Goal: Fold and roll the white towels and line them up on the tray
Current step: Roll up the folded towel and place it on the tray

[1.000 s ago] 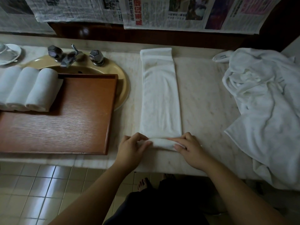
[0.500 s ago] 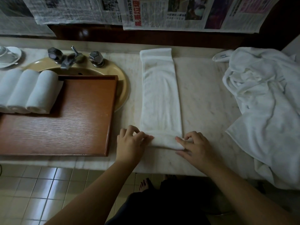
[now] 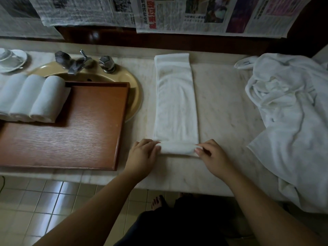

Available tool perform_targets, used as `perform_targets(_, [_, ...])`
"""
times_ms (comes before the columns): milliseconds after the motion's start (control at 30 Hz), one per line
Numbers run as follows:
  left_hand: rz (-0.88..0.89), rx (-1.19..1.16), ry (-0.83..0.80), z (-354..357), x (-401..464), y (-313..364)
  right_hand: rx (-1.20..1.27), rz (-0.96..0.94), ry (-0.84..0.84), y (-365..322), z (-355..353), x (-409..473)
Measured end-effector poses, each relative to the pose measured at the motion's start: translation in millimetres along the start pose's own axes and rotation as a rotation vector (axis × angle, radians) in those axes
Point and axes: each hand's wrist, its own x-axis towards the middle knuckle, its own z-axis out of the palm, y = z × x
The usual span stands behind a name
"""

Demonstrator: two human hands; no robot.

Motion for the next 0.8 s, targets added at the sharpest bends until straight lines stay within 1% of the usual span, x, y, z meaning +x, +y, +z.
perform_targets(100, [-0.16, -0.133, 0.027, 2, 6, 11, 0.181, 0.127, 0.02, -11, -1, 6])
perform_targets(167, [-0.252, -0.293, 0.052, 3, 8, 19, 0.174, 0.13, 0.016, -15, -2, 12])
perform_targets(200, [-0.27, -0.336, 0.051, 2, 10, 23, 0.131, 0.092, 0.027, -16, -3, 13])
perform_targets(233, [-0.258, -0.308, 0.046, 2, 11, 27, 0.06, 0.02, 0.048, -17, -5, 14])
perform_targets(300, [-0.139, -0.02, 0.074, 3, 11, 30, -0.141, -0.223, 0.09, -18, -6, 12])
perform_targets(367, [0.034, 0.226, 0.155, 5, 9, 32, -0.352, -0.439, 0.086, -15, -7, 9])
perform_targets(433, [0.194, 0.338, 0.19, 7, 6, 28, -0.483, -0.51, 0.064, -13, -12, 5])
perform_targets(500, [0.315, 0.366, 0.174, 5, 2, 23, -0.544, -0.51, 0.035, -11, -17, 1])
perform_targets(533, [0.348, 0.364, 0.153, 3, 0, 20, -0.565, -0.504, 0.022, -9, -18, 0])
perform_targets(633, [0.391, 0.358, 0.106, -1, 1, 7, -0.52, -0.469, 0.01, -1, -17, 5])
perform_targets(700, [0.366, 0.345, 0.064, -3, 6, -2, -0.416, -0.421, 0.008, 2, -14, 10])
perform_targets(800, [0.24, 0.233, -0.013, -5, 18, -4, -0.226, -0.28, -0.03, 4, -10, 13])
